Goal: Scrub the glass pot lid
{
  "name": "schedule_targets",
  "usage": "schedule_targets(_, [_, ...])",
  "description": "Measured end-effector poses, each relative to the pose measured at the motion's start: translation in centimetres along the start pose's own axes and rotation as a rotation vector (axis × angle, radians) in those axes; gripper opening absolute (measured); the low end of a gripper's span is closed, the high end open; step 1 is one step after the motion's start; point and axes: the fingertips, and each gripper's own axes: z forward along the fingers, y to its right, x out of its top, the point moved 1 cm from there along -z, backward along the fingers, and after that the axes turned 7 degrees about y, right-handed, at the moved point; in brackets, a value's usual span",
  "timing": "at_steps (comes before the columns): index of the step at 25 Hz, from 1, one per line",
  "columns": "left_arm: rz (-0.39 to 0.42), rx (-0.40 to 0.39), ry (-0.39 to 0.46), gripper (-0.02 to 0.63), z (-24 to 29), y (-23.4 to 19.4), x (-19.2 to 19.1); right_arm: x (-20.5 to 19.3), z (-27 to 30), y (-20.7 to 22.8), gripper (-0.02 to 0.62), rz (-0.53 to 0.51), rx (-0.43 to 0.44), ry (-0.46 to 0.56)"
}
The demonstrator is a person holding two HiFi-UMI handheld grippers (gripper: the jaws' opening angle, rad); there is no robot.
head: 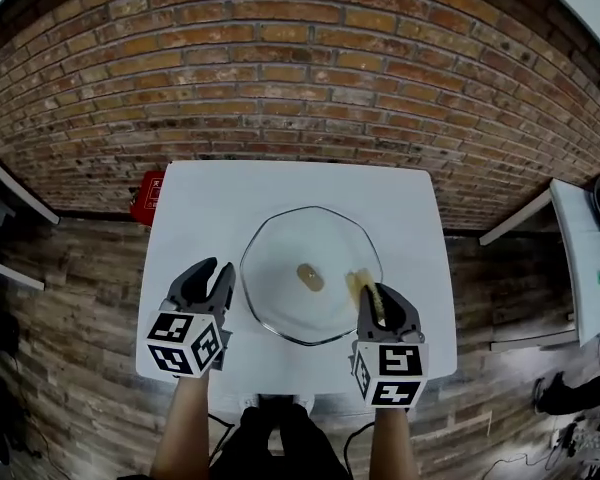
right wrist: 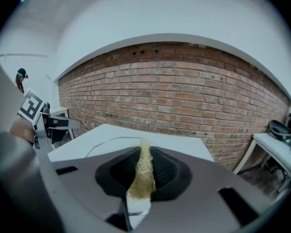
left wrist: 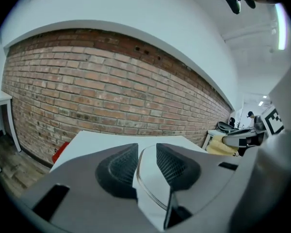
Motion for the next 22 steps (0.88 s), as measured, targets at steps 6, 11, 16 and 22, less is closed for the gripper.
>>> schedule_targets(6, [0.07, -0.028, 0.079, 0.109, -2.5, 2.7, 4.7, 4.6, -2.9, -0.6, 0.058, 0.014, -0.006, 0.127])
schedule_targets(11, [0.117, -0.042, 0.149, 0.095, -4.4, 4.7, 8.2, 8.0, -5.3, -1.2, 0.058, 0.016, -0.013, 0.227])
schedule_targets(16, [0.151, -0.065, 0.216, 0.086, -6.4, 6.7, 11.5, 11.1, -7.4, -1.9, 0.058, 0.019, -0.01, 0.317])
schedule_targets(22, [0.185, -0.094, 0.286, 0.076, -8.3, 9.0, 15.0, 14.5, -9.8, -3.0, 0.058, 0.006, 0.001, 0.399])
